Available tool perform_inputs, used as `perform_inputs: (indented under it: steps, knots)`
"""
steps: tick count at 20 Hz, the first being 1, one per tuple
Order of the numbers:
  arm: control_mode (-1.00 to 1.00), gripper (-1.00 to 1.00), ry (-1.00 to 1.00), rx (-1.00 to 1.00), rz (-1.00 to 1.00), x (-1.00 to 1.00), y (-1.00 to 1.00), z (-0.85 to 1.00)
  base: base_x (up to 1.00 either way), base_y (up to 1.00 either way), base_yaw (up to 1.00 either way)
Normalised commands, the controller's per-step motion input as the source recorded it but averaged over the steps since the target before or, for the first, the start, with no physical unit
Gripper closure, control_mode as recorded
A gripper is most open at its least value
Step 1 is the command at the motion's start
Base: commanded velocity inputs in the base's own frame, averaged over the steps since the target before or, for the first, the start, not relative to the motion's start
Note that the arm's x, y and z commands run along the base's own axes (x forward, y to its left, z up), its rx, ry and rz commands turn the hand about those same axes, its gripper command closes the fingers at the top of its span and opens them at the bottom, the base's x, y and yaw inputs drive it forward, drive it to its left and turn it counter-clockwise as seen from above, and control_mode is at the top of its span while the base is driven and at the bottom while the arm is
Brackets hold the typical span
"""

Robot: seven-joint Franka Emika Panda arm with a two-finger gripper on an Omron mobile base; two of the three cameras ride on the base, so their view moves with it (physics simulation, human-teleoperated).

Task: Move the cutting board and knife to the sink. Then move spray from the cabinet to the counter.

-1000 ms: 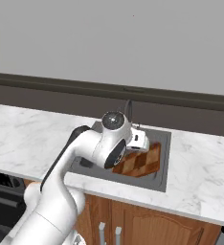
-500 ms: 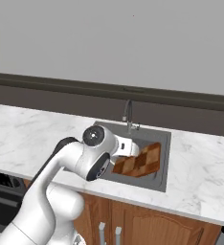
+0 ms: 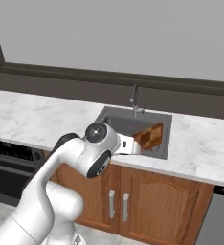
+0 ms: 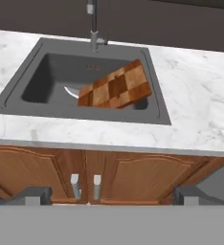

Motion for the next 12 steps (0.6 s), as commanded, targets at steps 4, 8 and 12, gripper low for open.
perform_inputs:
  steps: [4, 8, 12]
  knots:
    - [1.00, -1.00, 0.00, 0.00, 0.00, 0.00, 0.00, 0.00, -0.33, -0.51, 0.01]
    - [1.00, -1.00, 0.00, 0.00, 0.00, 0.00, 0.00, 0.00, 0.00, -0.98, -0.05]
    - [1.00, -1.00, 0.00, 0.00, 0.00, 0.00, 0.00, 0.00, 0.00, -1.00, -0.10]
